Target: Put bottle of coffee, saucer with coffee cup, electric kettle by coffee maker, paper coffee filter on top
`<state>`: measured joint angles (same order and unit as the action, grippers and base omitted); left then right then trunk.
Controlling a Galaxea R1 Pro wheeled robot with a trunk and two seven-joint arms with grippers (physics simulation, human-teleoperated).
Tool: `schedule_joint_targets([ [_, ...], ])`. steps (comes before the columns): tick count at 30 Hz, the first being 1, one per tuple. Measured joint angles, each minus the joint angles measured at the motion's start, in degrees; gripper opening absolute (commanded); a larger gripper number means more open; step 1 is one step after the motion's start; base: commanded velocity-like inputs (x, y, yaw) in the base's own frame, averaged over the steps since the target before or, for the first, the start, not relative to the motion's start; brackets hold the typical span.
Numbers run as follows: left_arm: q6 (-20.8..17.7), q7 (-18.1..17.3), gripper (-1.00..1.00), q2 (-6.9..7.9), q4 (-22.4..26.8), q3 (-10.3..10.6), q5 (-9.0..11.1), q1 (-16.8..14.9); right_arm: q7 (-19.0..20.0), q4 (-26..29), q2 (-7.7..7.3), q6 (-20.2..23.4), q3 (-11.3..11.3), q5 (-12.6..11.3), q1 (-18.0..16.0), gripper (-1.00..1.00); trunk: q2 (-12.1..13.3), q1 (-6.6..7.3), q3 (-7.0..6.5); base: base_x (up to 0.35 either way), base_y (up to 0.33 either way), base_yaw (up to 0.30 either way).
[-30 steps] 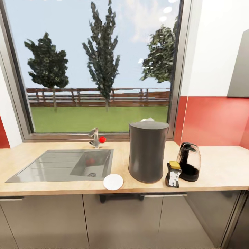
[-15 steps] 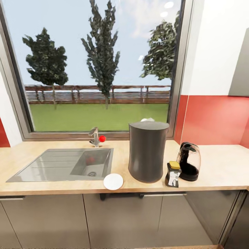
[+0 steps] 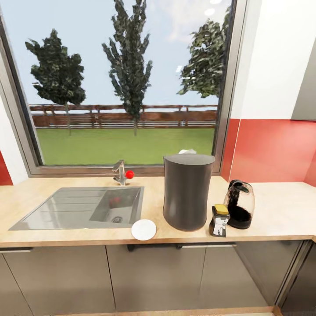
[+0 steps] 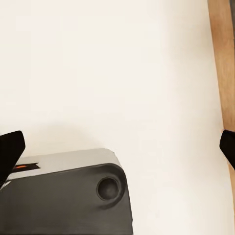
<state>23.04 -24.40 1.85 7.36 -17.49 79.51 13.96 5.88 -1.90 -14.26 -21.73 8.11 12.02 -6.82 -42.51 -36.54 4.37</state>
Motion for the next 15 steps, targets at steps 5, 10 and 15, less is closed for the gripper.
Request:
schedule_joint_targets([
  [5, -0.05, -0.25, 1.00, 0.15, -0.32, 0.20, 0.30, 0.00, 0.00, 0.00, 0.02, 0.05, 0.00, 0.00, 0.05, 1.00, 2.01, 1.10, -0.44, 0.000, 0.000, 0.000],
  [10, -0.01, -0.37, 1.00, 0.16, -0.38, 0.45, 0.31, 0.00, 0.00, 0.00, 0.05, 0.09, 0.00, 0.00, 0.06, 1.00, 3.63, 1.99, -0.70, 0.000, 0.000, 0.000],
  [15, 0.31, -0.63, 1.00, 0.10, -0.39, 0.71, -0.13, 0.00, 0.00, 0.00, 0.12, 0.09, 0.00, 0.03, 0.06, 1.00, 3.63, 1.99, -0.24, 0.000, 0.000, 0.000],
])
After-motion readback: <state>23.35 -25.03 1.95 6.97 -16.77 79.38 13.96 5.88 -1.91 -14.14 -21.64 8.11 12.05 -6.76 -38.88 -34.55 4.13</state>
